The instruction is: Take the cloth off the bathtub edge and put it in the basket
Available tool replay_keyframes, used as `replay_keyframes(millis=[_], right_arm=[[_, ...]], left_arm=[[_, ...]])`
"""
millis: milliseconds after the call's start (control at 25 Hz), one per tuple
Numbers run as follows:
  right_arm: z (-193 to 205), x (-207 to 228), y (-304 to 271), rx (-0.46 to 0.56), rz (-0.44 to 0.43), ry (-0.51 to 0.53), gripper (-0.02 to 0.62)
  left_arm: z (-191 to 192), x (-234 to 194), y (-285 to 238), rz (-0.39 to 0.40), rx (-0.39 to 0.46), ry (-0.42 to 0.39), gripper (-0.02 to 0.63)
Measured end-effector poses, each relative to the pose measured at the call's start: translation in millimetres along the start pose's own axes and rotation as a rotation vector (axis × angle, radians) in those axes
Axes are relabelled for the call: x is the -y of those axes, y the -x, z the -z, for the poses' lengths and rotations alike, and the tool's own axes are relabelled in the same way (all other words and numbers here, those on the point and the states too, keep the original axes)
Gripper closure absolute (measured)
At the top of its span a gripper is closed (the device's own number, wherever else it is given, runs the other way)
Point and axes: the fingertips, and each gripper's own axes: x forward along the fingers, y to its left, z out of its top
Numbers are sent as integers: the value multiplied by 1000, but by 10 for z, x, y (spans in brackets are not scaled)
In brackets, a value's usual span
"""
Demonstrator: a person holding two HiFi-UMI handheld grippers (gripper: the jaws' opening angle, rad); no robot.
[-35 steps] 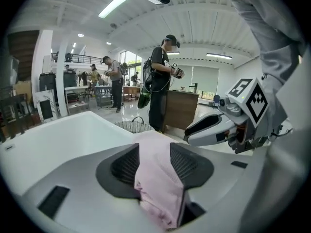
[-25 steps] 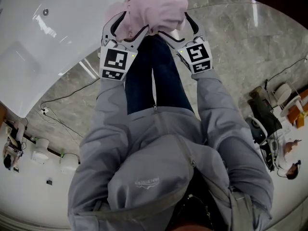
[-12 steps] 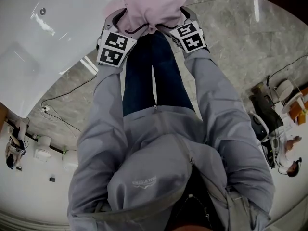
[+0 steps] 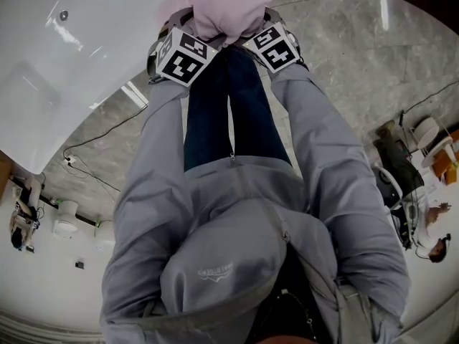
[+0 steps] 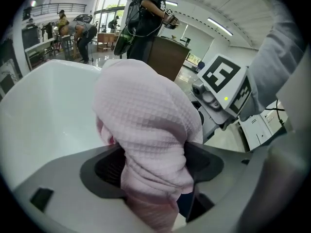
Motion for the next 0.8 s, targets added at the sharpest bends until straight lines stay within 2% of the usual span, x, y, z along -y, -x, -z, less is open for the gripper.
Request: replay_keyframes(millis=[160,280,520,600,800], right_arm=[[-70,-104,108,37,-12,-49,361],[-128,-207,273,67,-23,-50,440],[-280,-341,582,134,-1,-57,477],[-318,-351,681,151,11,-54,483],[-387,-470,998,161,33,-45,488]], left_arm=[[10,30,-18,-5,-40,-27,253],[-6,61,22,6,-50,-35,256],[-105,108,218,8,-43,-52,364],[-173,145,298,9,-36,-59,428],[-291,330,560,27,-13,-54,466]])
